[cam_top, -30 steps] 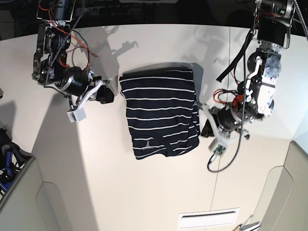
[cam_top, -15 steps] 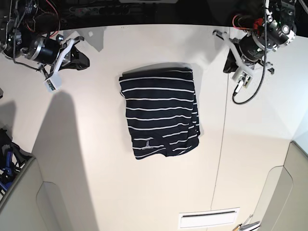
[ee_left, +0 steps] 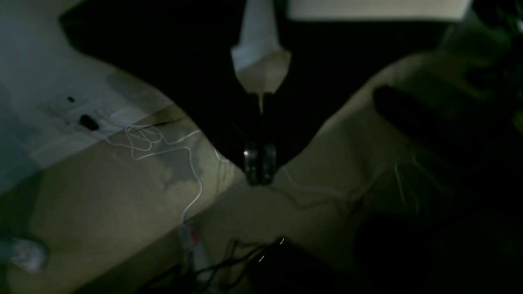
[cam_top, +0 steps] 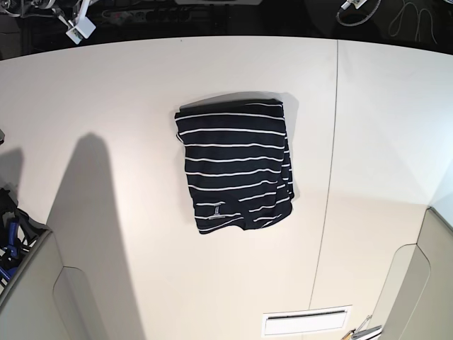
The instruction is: Fold the T-shirt properly
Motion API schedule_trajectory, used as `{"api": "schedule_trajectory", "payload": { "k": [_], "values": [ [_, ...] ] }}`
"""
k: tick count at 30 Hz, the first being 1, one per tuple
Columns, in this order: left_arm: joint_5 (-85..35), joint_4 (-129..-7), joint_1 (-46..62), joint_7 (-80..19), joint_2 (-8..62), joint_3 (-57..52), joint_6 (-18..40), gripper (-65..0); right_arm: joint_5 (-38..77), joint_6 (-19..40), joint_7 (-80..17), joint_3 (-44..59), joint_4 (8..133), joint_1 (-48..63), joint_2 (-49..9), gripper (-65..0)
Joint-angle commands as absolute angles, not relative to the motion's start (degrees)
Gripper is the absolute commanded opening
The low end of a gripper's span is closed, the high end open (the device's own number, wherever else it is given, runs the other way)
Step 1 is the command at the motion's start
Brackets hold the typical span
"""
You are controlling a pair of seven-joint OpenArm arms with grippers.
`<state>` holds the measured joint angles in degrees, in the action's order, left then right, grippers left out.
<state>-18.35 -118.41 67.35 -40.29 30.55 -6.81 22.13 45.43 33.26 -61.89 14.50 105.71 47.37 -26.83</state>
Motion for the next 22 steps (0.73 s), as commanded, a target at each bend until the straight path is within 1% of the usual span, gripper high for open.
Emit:
{"api": "schedule_trajectory", "payload": {
  "k": [1, 3, 5, 7, 9, 14, 17, 20, 22],
  "values": [
    [-18.39, -116.57, 68.45, -39.72, 30.79, -6.98, 21.54, -65.0, 46.28, 33.69, -61.67, 14.85, 106.0, 49.56, -27.59, -65.0],
    [-18.39, -110.26, 68.38, -37.58, 30.79, -6.98, 21.43, -65.0, 46.06, 33.67, -61.63, 14.85, 104.92, 52.34, -27.59, -65.0],
    [-18.39, -102.5, 67.48, -33.01, 30.76, -6.85, 22.31, -65.0, 46.06, 33.65, -60.03, 14.85, 102.54, 54.3, -27.59, -65.0],
    [-18.39, -93.56, 65.28, -27.77, 30.76, -5.67, 23.83, -65.0, 46.02, 33.65, -56.45, 14.85, 98.48, 55.07, -27.59, -65.0],
    [-18.39, -84.33, 61.45, -23.44, 30.76, -3.33, 23.77, -65.0, 44.29, 33.69, -52.23, 14.81, 93.27, 54.37, -27.59, -65.0],
    [-18.37, -65.36, 49.63, -23.81, 30.61, 6.17, 23.68, -65.0, 37.36, 33.67, -50.98, 12.45, 78.76, 46.96, -27.59, -65.0],
    [-18.35, -57.67, 43.13, -23.99, 29.78, 12.69, 19.92, -65.0, 34.96, 33.65, -50.98, 9.87, 70.24, 41.17, -27.59, -65.0],
    [-18.39, -52.9, 37.39, -24.03, 28.21, 19.09, 15.97, -65.0, 32.73, 33.63, -50.96, 6.52, 62.81, 34.7, -27.59, -65.0],
    [-18.41, -50.46, 34.39, -23.99, 26.35, 22.15, 15.07, -65.0, 32.53, 33.36, -50.96, 4.21, 58.65, 30.41, -27.59, -65.0]
  ]
}}
